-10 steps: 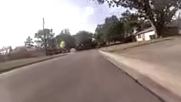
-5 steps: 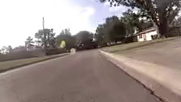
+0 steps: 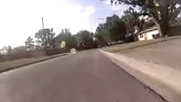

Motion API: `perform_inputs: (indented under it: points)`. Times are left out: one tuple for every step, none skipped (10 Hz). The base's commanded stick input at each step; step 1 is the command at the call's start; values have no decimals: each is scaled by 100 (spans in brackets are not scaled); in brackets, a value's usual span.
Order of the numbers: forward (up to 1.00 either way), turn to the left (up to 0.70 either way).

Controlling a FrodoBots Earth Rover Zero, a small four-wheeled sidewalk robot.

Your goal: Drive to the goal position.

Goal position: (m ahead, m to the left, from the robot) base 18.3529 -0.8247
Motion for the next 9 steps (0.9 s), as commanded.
perform_inputs:
  points:
    - [85,0]
    - [85,0]
    - [85,0]
    - [85,0]
    - [85,0]
    - [85,0]
    - [85,0]
    - [85,0]
    - [85,0]
